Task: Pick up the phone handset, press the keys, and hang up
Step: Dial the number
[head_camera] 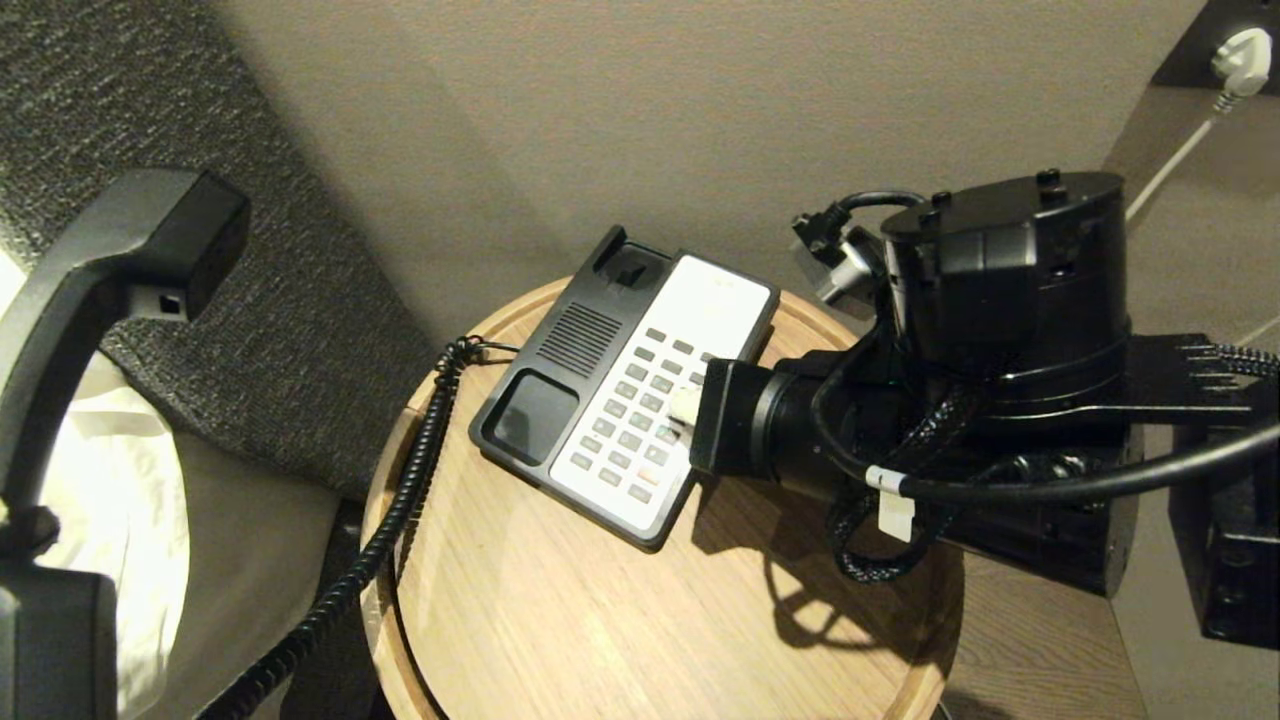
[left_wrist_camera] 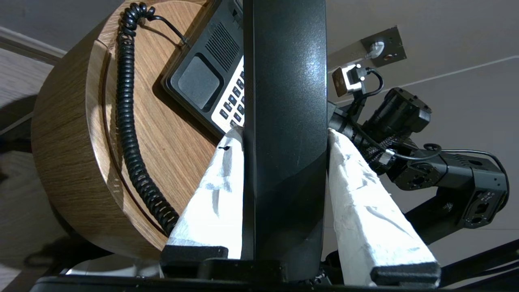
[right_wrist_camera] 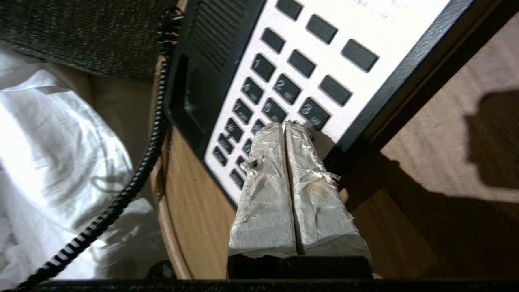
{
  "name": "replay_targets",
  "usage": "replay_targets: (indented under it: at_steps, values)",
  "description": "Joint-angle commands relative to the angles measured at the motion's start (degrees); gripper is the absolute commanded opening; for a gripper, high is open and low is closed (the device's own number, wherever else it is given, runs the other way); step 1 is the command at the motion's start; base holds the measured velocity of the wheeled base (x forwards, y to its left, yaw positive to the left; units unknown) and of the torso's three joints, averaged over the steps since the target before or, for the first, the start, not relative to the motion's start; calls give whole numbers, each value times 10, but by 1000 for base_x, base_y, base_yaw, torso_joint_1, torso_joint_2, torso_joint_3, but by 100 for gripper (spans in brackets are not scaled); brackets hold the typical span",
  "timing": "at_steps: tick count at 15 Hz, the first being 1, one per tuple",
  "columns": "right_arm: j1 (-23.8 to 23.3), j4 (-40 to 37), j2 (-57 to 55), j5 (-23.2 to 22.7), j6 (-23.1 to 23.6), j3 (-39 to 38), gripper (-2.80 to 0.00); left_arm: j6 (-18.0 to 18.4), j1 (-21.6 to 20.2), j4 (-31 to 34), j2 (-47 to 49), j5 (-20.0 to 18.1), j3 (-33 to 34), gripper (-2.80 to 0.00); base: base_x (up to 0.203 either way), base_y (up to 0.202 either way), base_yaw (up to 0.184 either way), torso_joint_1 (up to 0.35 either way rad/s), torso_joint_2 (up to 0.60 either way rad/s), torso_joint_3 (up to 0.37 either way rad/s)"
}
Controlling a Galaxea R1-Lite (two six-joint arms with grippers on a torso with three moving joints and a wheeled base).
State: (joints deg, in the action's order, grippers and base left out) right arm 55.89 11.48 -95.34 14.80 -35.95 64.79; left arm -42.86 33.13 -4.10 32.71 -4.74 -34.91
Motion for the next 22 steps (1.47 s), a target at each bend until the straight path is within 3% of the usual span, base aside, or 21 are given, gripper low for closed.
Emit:
replay_targets:
  at_steps: [1, 22]
  values:
    - [9, 1, 3, 1, -8, -1, -280, -3, 0, 0, 0, 0, 1, -280, 0, 0, 0, 0, 0, 0]
    - [8, -1, -16, 7, -3, -5, -280, -3, 0, 0, -4, -1, -1, -280, 0, 0, 0, 0, 0, 0]
